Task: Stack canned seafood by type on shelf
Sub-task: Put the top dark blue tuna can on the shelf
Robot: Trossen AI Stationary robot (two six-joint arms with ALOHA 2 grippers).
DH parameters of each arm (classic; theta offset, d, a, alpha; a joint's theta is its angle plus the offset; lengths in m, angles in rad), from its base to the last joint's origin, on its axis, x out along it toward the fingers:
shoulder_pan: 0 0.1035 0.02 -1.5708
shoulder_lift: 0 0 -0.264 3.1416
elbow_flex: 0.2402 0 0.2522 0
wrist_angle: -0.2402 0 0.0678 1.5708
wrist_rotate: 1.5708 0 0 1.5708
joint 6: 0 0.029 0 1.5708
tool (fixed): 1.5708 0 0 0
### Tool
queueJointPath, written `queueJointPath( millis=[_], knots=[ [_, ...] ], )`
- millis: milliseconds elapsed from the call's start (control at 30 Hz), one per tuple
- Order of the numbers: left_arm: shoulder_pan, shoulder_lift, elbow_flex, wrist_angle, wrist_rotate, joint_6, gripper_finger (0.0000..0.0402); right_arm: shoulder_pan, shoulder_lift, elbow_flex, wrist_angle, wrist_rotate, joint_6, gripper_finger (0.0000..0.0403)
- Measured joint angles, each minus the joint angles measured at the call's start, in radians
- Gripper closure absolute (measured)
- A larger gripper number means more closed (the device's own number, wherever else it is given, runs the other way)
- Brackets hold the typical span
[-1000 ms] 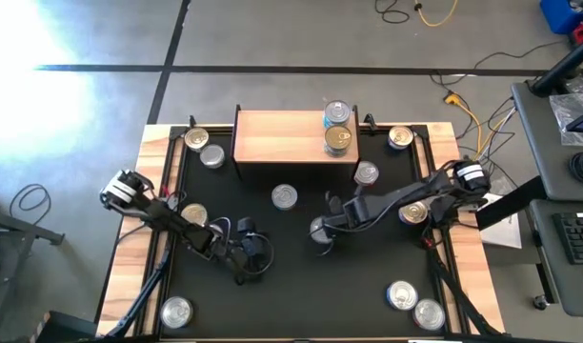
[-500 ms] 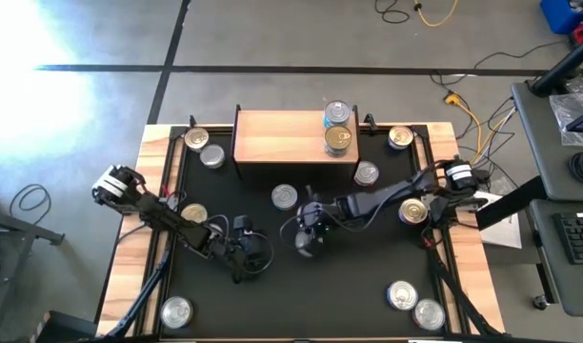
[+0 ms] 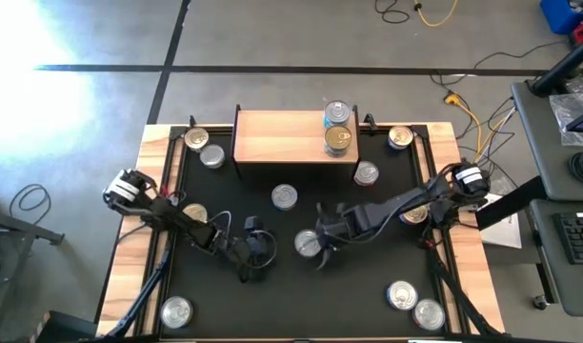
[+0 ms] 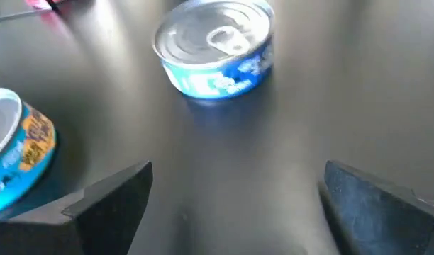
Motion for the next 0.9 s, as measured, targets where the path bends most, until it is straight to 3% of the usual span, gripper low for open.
queueJointPath(
  millis=[200, 467, 900],
  knots=[
    [0.094, 0.047, -0.004, 0.147, 0.125, 0.085, 0.0002, 0.052, 0.009, -0.031, -0.018, 0.0, 0.08, 0.039],
    [0.161, 0.172, -0.004, 0.33, 0.208, 0.107, 0.0002, 0.069, 0.009, -0.036, -0.013, 0.0, 0.132, 0.039],
    [0.189, 0.32, -0.03, 0.576, 0.241, 0.042, 0.0002, 0.067, 0.017, -0.067, 0.034, 0.003, 0.13, 0.039]
  ],
)
